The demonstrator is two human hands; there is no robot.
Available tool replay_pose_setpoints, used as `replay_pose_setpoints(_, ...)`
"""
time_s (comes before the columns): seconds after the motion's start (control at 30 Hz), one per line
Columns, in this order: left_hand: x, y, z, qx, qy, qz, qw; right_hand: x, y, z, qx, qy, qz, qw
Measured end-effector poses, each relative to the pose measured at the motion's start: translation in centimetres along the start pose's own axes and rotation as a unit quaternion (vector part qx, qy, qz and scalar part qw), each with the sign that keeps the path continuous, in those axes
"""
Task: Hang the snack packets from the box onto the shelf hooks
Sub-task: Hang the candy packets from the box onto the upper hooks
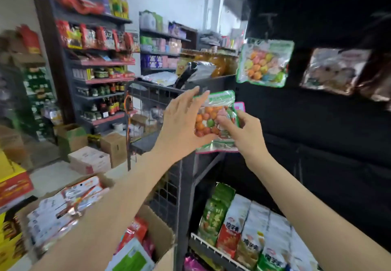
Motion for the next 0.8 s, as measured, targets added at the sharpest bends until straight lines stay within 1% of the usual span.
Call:
replay_pose_setpoints(0.07,1.7,4.4,0.9,0.032,0.008,0.069,0.997,0.3,-1.7,-4.0,-0.013,0.037,-0.014,0.999)
replay_pose_setpoints(0.1,2.6,6.3,1.2,0.030,0.005,0.084,0.996,0.4,-2.4,-5.7,-0.017,0.049,-0.021,0.998)
replay_pose_setpoints(0.2,4.9,10.5,1.6,-0.017,-0.001,0.111,0.994,0.7,-4.0,-9.6,-0.023,0.065,-0.038,0.997)
replay_pose_setpoints(0.27,5.9,12.3,1.2,-0.050,0.019,0.139,0.989,1.1,-4.8,-11.1,-0.033,0.068,-0.044,0.996)
replay_pose_setpoints(0.33,7.0,12.8,0.7,-0.077,0.041,0.152,0.985,1.7,-5.6,-12.0,-0.037,0.066,-0.050,0.996)
replay_pose_setpoints(0.43,8.3,12.2,-0.3,-0.067,0.077,0.169,0.980,2.9,-6.3,-12.5,-0.019,0.069,-0.047,0.996)
replay_pose_setpoints(0.5,9.2,11.1,-0.6,-0.057,0.091,0.163,0.981,3.5,-6.4,-13.0,-0.023,0.087,-0.044,0.995)
replay_pose_setpoints(0.6,10.6,9.7,-1.0,-0.051,0.109,0.147,0.982,4.2,-6.4,-14.0,-0.066,0.122,-0.066,0.988)
replay_pose_setpoints(0.67,11.7,9.3,-1.1,-0.073,0.103,0.139,0.982,4.5,-6.4,-14.8,-0.089,0.147,-0.083,0.982)
replay_pose_setpoints(0.8,13.8,9.7,-0.4,-0.080,0.073,0.132,0.985,5.2,-5.5,-15.8,-0.110,0.170,-0.079,0.976)
Point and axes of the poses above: each hand's wrist, its own x-axis towards the middle knuckle, its own z-axis out of the palm, y = z × x, the point moved 8 cm from there along x, towards the middle knuckle
